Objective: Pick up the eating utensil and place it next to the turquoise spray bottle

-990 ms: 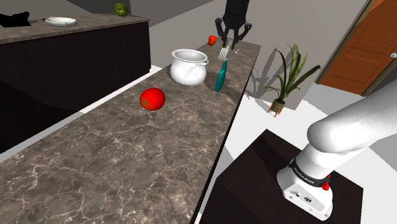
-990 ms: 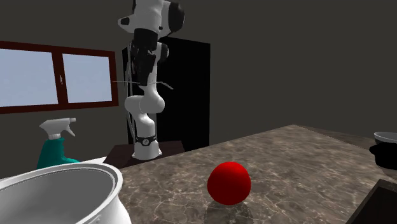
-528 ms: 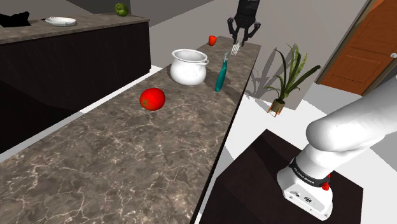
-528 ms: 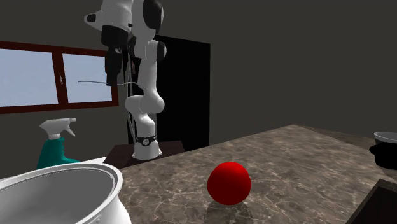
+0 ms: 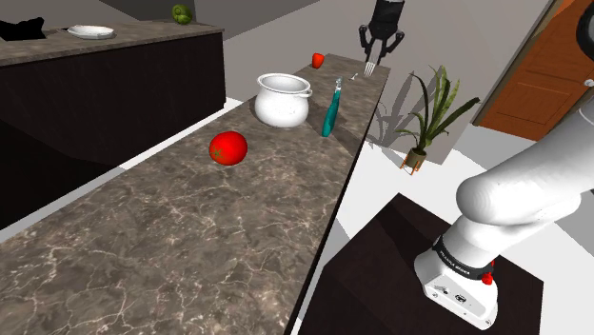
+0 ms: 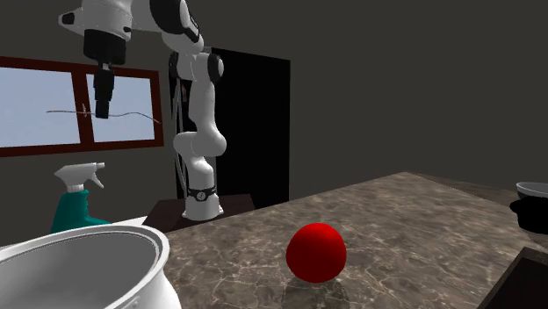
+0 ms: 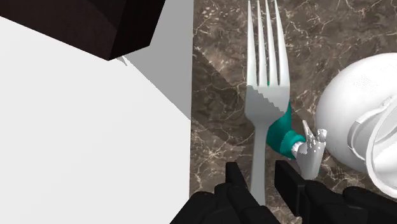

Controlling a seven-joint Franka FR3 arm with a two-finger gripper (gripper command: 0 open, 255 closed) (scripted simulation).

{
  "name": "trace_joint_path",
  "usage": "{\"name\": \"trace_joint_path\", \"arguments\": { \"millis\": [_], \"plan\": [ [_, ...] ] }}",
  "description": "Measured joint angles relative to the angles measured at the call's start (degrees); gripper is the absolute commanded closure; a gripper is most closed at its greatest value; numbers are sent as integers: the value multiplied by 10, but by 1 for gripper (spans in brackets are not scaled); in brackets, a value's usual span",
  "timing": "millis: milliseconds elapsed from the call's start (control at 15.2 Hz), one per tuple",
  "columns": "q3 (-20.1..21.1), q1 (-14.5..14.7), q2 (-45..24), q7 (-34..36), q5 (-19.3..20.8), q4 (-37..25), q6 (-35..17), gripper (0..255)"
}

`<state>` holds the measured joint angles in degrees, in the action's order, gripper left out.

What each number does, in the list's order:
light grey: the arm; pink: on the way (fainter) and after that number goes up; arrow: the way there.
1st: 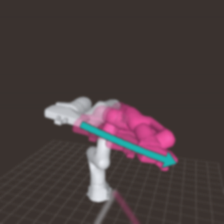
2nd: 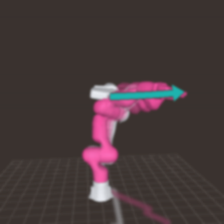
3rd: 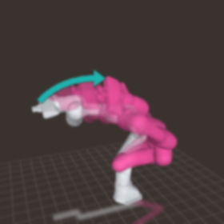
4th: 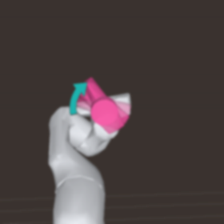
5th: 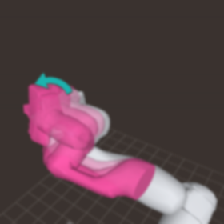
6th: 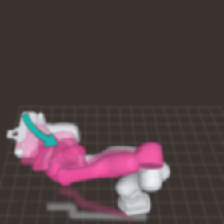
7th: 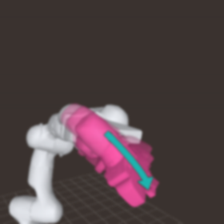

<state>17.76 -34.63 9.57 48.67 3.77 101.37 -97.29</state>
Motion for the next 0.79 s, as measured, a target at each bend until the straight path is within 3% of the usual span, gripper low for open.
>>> {"name": "trace_joint_path", "arguments": {
  "millis": [528,792],
  "plan": [
    [-45,-39,-78,-82,17,-79,-4,255],
    [-49,-43,-86,-88,19,-66,-25,255]
  ]
}}
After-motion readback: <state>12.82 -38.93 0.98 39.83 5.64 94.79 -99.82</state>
